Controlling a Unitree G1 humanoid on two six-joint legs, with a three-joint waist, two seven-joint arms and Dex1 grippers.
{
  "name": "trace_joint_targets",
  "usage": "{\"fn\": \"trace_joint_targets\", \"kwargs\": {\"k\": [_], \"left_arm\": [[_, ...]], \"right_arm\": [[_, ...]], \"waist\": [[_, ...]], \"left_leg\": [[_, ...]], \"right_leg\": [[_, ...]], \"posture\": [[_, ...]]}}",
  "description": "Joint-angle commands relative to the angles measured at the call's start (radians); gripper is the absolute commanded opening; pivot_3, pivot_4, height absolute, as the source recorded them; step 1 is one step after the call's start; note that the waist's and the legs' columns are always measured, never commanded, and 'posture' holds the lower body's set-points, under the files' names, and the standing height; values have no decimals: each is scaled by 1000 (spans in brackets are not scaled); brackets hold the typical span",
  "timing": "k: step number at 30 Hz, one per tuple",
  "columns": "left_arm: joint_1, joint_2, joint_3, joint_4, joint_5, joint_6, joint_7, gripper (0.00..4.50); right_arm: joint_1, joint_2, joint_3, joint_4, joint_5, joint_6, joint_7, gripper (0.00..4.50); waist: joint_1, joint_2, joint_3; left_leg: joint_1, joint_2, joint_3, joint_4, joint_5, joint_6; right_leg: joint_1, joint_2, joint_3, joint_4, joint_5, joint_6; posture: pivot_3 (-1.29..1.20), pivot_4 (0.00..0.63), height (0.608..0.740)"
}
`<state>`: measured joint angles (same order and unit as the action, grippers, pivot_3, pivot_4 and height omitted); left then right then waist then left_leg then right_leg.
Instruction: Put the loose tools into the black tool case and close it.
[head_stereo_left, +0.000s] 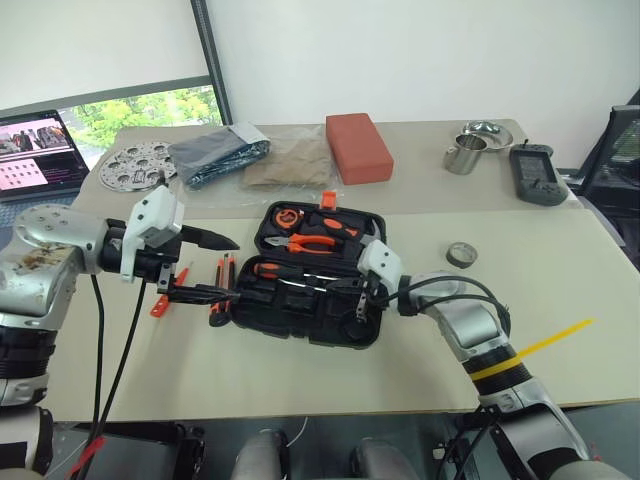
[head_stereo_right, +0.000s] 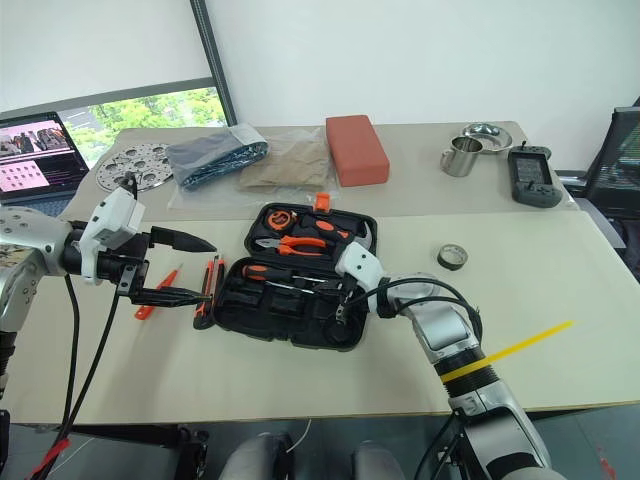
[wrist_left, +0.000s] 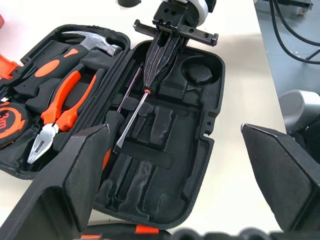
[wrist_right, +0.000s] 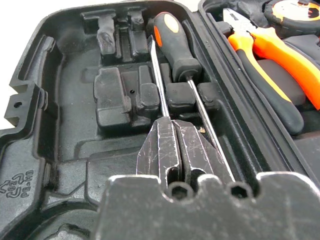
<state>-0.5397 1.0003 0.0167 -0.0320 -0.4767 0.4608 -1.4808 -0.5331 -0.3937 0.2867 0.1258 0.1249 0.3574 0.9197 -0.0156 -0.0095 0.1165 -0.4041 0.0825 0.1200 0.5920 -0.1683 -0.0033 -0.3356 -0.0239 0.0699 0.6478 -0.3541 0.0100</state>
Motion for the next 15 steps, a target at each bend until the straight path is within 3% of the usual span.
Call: {"fn": "trace_joint_targets", "kwargs": {"k": [1, 8, 14, 15], "left_arm": [[-11, 16, 20, -23, -7, -6, -1, 4500], [20, 0, 50, -19, -22, 13, 38, 4500], [162, -56, 139, 10, 10, -12, 205, 4500], [187, -69, 157, -1, 6, -8, 236, 4500]], "right_arm": [[17, -8, 27, 8, -29, 39, -5, 39], [4, 30, -21, -21, 20, -18, -13, 39], [-4, 82, -71, -139, 119, -10, 0, 39], [-3, 82, -72, -159, 126, -2, -2, 600]], "waist": [[1, 0, 0], [-2, 0, 0], [-9, 0, 0], [-8, 0, 0]], "left_leg": [[0, 0, 0, 0, 0, 0], [0, 0, 0, 0, 0, 0], [0, 2, 0, -1, 0, 0], [-1, 2, -1, -1, 0, 0]], "right_leg": [[0, 0, 0, 0, 0, 0], [0, 0, 0, 0, 0, 0], [-1, 1, 0, 1, 0, 0], [-1, 0, 0, 1, 0, 0]], "posture": [[0, 150, 740], [0, 150, 740], [0, 150, 740], [0, 150, 740]]}}
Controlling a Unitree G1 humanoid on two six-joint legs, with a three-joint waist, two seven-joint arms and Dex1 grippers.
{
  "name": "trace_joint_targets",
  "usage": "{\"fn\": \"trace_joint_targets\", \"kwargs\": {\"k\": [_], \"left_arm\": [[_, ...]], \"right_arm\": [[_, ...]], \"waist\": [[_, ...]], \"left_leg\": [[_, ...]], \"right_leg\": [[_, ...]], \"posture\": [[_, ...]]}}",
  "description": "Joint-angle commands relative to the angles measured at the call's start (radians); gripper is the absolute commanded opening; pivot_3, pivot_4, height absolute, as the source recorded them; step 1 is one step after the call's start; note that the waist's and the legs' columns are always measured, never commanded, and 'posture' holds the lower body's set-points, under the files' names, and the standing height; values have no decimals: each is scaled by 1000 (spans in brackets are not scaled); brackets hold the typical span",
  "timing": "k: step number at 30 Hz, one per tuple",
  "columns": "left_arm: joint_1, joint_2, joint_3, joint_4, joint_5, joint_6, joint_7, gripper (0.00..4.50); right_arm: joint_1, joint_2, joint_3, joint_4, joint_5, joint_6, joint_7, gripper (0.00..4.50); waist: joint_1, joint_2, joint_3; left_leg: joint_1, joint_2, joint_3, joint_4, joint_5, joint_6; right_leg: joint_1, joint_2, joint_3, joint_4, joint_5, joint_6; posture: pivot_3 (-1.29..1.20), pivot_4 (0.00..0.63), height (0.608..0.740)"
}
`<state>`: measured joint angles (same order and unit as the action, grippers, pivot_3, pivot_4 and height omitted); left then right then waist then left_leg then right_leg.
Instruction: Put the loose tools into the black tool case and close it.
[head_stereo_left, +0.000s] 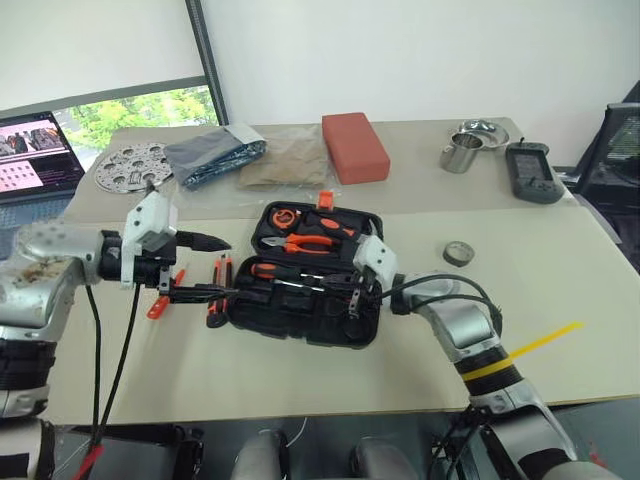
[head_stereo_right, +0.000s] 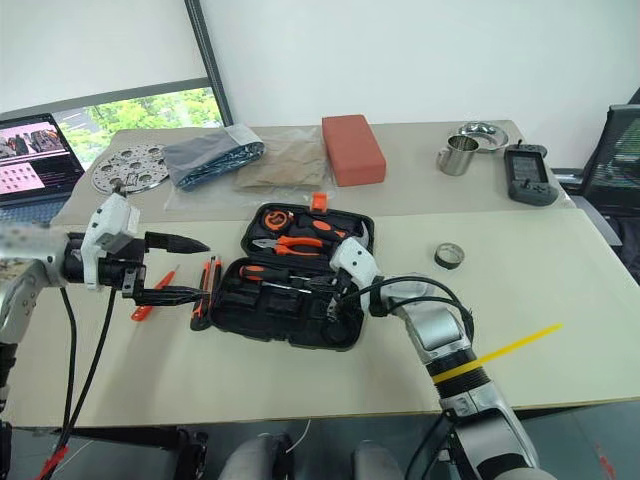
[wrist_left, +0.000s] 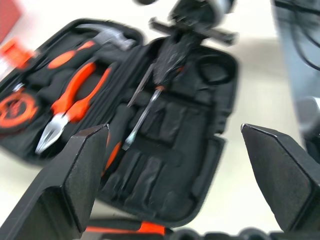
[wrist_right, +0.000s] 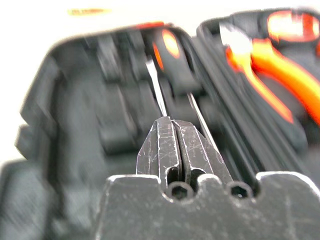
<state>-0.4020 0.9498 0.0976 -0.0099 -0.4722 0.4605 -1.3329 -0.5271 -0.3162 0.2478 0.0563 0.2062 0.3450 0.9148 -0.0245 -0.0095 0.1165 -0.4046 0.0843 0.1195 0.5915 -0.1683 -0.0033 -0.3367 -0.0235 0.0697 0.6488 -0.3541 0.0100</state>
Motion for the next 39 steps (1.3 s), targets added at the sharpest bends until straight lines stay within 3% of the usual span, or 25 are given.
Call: {"fn": "trace_joint_targets", "kwargs": {"k": [1, 6, 12, 24, 33, 34, 39], "left_arm": [[73, -31, 94, -33, -4, -3, 118, 4500], [193, -101, 192, 14, 58, -76, 308, 4500], [248, -150, 215, 89, 138, -139, 467, 4500], [248, -224, 173, 222, 230, -166, 616, 4500], [229, -271, 168, 243, 157, 113, 654, 4500], [226, -270, 169, 249, 158, 127, 663, 4013], [229, -257, 158, 246, 170, 124, 657, 2427]], "right_arm": [[-8, 4, -34, -109, 55, 22, 0, 822], [-13, 8, -58, -239, 136, 93, 0, 2446], [-27, -28, -48, -296, 151, 122, 1, 4422], [-22, -55, -24, -322, 140, 127, -10, 4422], [-14, -66, -22, -340, 134, 126, -25, 4422], [-13, -66, -23, -342, 134, 127, -27, 4500], [-8, -71, -22, -350, 137, 128, -33, 4500]], "waist": [[3, 0, 0], [11, -1, 0], [10, -1, 0], [8, -1, 0], [12, -1, -1], [11, 0, -1], [10, 0, -2]], "left_leg": [[0, 0, 0, 0, 0, 0], [0, -1, 0, 0, 0, 0], [0, 0, 0, -1, 0, 0], [0, 0, 0, -1, 0, 0], [1, -1, 0, 0, 0, 0], [1, -1, 0, 0, 0, 0], [1, -1, 0, -1, 0, 0]], "right_leg": [[0, 0, 0, 0, 0, 0], [0, -3, -1, 0, 0, 0], [0, -3, -1, 0, 1, -1], [0, -3, -1, 0, 1, -2], [1, -4, -1, 0, 1, -2], [1, -4, -1, 0, 1, -2], [1, -4, -1, 0, 1, -2]], "posture": [[0, 150, 740], [0, 150, 740], [0, 150, 740], [0, 150, 740], [0, 150, 740], [0, 150, 740], [0, 150, 740]]}}
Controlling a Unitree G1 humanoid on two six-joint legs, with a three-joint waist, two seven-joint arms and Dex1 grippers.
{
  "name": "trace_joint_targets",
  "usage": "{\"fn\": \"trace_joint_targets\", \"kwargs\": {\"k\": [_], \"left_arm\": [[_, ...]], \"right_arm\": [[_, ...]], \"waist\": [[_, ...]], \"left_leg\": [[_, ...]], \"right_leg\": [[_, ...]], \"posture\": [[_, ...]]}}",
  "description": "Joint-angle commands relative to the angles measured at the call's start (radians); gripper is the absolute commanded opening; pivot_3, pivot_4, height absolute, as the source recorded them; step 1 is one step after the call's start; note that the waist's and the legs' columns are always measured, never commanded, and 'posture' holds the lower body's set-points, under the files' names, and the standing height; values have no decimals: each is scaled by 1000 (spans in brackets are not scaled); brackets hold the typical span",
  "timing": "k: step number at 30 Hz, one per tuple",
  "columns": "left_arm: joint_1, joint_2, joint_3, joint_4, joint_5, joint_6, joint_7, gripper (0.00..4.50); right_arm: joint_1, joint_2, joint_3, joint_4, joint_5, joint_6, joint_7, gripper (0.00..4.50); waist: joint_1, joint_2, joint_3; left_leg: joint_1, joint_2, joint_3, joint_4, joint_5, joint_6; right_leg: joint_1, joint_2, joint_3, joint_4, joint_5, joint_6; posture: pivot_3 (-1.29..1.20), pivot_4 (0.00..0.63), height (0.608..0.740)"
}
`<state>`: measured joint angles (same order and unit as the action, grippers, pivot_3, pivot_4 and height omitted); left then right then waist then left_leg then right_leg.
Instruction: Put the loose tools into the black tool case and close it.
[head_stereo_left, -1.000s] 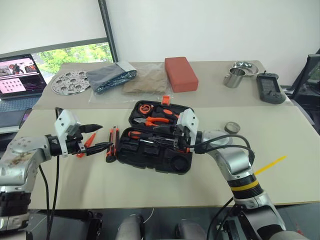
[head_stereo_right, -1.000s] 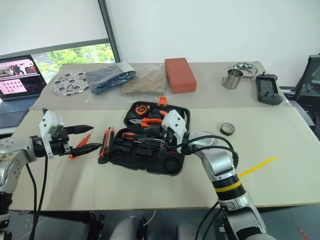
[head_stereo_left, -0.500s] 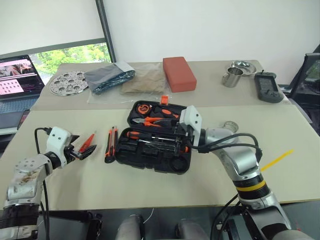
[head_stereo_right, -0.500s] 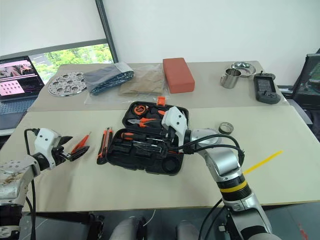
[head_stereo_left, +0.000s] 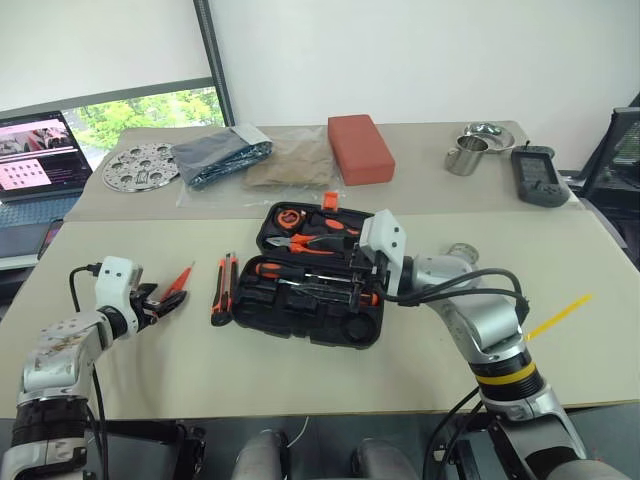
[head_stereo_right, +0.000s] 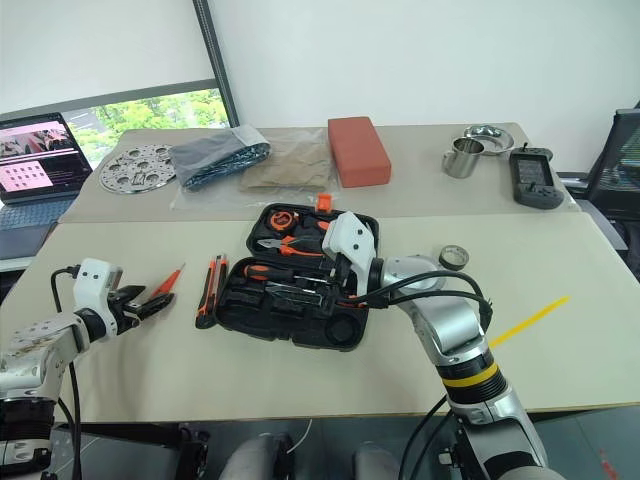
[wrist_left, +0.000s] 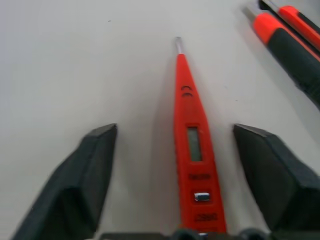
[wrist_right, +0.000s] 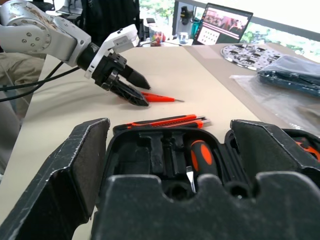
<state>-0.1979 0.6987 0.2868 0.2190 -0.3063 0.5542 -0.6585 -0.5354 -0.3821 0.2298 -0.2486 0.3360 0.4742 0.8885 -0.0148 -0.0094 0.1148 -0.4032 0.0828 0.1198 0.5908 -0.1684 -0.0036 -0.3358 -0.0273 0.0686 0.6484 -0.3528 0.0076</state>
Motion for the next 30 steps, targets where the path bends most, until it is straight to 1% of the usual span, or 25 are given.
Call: {"fn": "trace_joint_targets", "kwargs": {"k": [1, 3, 4, 5, 6, 10, 14, 18, 22, 26, 30], "left_arm": [[26, -6, -31, 15, 4, 26, -20, 2051], [26, -6, -32, 12, 6, 20, -22, 1353], [18, -5, -28, 15, 6, -11, -32, 924], [9, -2, -23, 19, 5, -41, -43, 628], [-2, 3, -18, 27, 5, -73, -58, 495], [-84, 53, -5, 57, -24, -105, -147, 498], [-176, 92, -49, 81, -20, -184, -276, 498], [-357, 99, -152, 97, -42, -278, -526, 498], [-493, 62, -247, 156, -38, -357, -720, 498], [-615, 41, -389, 339, 78, -555, -909, 498], [-717, 13, -506, 535, 187, -764, -956, 498]], "right_arm": [[1, -6, -5, -46, 8, -1, -7, 4500], [3, -8, -6, -47, 9, -2, -9, 4500], [3, -9, -8, -45, 10, -3, -10, 4500], [3, -11, -11, -43, 10, -4, -10, 4500], [4, -13, -14, -43, 11, -5, -10, 4500], [15, -18, -42, -52, 34, 1, -13, 4500], [29, -31, -65, -60, 51, 3, -8, 4500], [88, -79, -119, -91, 101, -11, 32, 4500], [155, -122, -184, -115, 135, -34, 47, 4500], [228, -165, -250, -139, 161, -57, 61, 4500], [259, -179, -274, -154, 159, -57, 47, 4500]], "waist": [[0, 0, 0], [0, 0, 0], [1, 0, 0], [2, 0, 0], [3, 0, 0], [6, -1, 1], [4, -3, 1], [10, -3, 1], [11, -3, 1], [0, -3, 1], [-7, -3, 1]], "left_leg": [[0, 0, 0, 0, 0, 0], [0, 0, 0, 0, 0, 0], [0, 0, 0, 0, 0, 0], [0, 0, 0, 0, 0, 0], [0, 0, 0, 0, 0, 0], [-1, -1, 0, 0, 0, 0], [-3, -1, 0, 0, 0, -1], [-3, -2, 0, 0, 0, -1], [-3, -3, 1, 0, 0, -1], [-3, -3, 2, 0, 0, 0], [-2, -2, 1, 0, 0, 0]], "right_leg": [[0, 0, 0, 0, 0, 0], [0, 0, 0, 0, 0, 0], [0, 0, 0, 0, 0, 0], [0, -1, 0, 0, 0, 0], [0, -1, 0, 0, 0, 0], [0, -1, -1, -1, 0, 0], [-1, -1, -1, -1, 0, 0], [-1, 0, -2, -1, 0, 0], [-1, 0, -1, -2, 0, 0], [-1, 2, 0, -3, 0, 0], [-1, 4, 1, -3, 0, 0]], "posture": [[0, 150, 740], [0, 150, 740], [0, 150, 740], [0, 150, 740], [0, 150, 740], [0, 150, 740], [0, 150, 740], [0, 150, 740], [0, 150, 740], [0, 150, 740], [0, 150, 740]]}}
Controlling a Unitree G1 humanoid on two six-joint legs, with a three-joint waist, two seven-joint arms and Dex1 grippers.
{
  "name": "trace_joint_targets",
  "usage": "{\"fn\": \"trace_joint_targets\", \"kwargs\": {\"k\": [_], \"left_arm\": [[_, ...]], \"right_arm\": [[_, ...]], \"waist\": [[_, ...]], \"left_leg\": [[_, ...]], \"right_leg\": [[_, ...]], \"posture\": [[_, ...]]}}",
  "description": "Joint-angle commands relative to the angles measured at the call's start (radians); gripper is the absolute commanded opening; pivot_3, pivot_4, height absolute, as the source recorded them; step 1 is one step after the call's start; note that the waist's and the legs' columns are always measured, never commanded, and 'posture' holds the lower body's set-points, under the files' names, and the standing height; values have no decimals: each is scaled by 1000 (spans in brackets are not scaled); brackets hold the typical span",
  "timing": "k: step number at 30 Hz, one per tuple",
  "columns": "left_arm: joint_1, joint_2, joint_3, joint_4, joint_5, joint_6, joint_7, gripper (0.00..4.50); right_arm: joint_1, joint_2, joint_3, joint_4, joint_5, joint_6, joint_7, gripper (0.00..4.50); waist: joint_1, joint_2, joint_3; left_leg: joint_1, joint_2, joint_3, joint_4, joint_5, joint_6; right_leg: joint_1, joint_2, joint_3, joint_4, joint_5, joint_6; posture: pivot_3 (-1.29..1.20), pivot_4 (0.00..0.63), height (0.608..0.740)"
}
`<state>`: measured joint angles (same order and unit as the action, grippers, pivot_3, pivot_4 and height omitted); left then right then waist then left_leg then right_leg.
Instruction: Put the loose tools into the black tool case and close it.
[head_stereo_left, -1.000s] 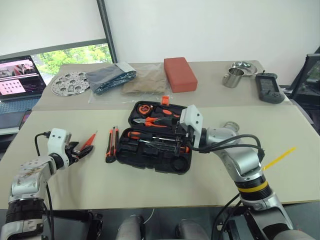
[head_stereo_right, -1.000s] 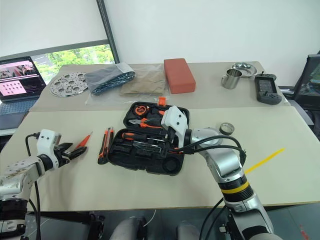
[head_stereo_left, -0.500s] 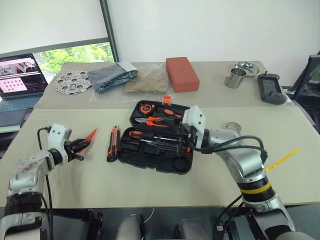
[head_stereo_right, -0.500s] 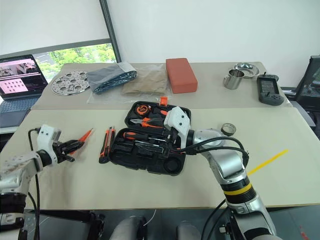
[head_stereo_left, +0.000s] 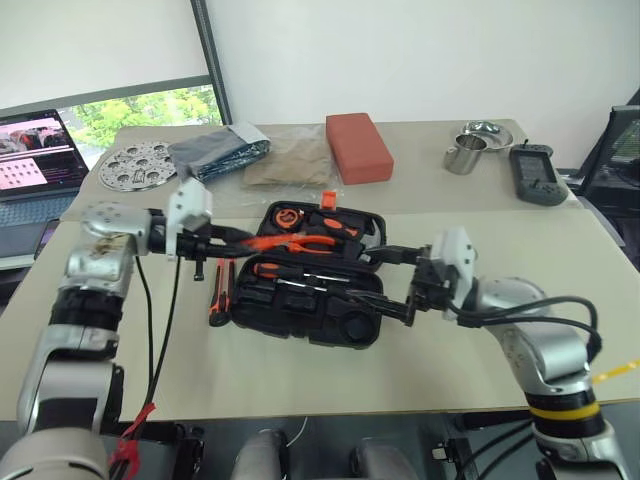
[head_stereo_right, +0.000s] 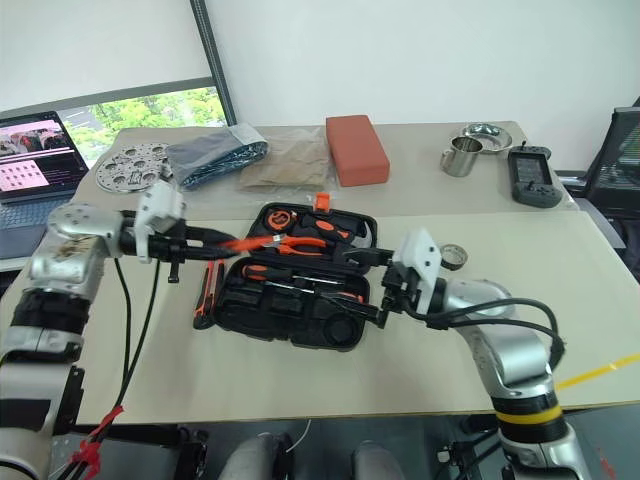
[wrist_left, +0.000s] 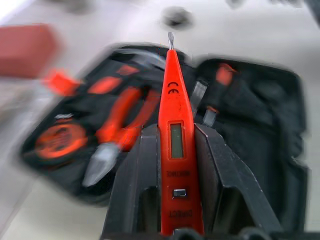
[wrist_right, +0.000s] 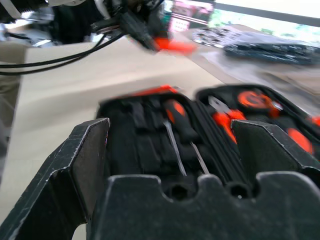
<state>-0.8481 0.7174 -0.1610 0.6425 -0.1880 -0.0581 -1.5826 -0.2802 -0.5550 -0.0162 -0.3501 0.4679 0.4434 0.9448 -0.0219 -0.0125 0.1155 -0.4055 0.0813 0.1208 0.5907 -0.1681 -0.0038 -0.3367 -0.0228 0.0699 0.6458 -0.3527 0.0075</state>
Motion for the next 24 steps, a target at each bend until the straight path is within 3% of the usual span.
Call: {"fn": "trace_joint_targets", "kwargs": {"k": [1, 9, 14, 24], "left_arm": [[-91, -15, -95, 152, 89, -197, -32, 498], [-191, -93, -212, 351, 141, -360, -32, 498], [-206, -122, -227, 394, 149, -377, -32, 498], [-232, -145, -235, 465, 306, -404, 21, 498]], "right_arm": [[14, -8, -33, -64, 28, -23, -17, 4500], [72, -14, -47, -129, 32, -9, -70, 4500], [85, -23, -43, -144, 34, -9, -84, 4500], [83, -29, -30, -147, 34, -18, -89, 4500]], "waist": [[1, 0, 0], [10, 0, 0], [8, -1, 0], [7, -1, 0]], "left_leg": [[0, 0, 0, 0, 0, 0], [-3, -1, 0, 1, -1, 1], [-3, -1, -1, 1, -1, 1], [-2, -1, -2, 1, 0, 1]], "right_leg": [[0, 0, 0, 0, 0, 0], [0, -2, 0, -1, 0, 0], [0, -1, 0, 0, 0, 0], [0, 0, 0, 0, 0, 0]], "posture": [[0, 150, 740], [0, 150, 740], [0, 150, 740], [0, 150, 740]]}}
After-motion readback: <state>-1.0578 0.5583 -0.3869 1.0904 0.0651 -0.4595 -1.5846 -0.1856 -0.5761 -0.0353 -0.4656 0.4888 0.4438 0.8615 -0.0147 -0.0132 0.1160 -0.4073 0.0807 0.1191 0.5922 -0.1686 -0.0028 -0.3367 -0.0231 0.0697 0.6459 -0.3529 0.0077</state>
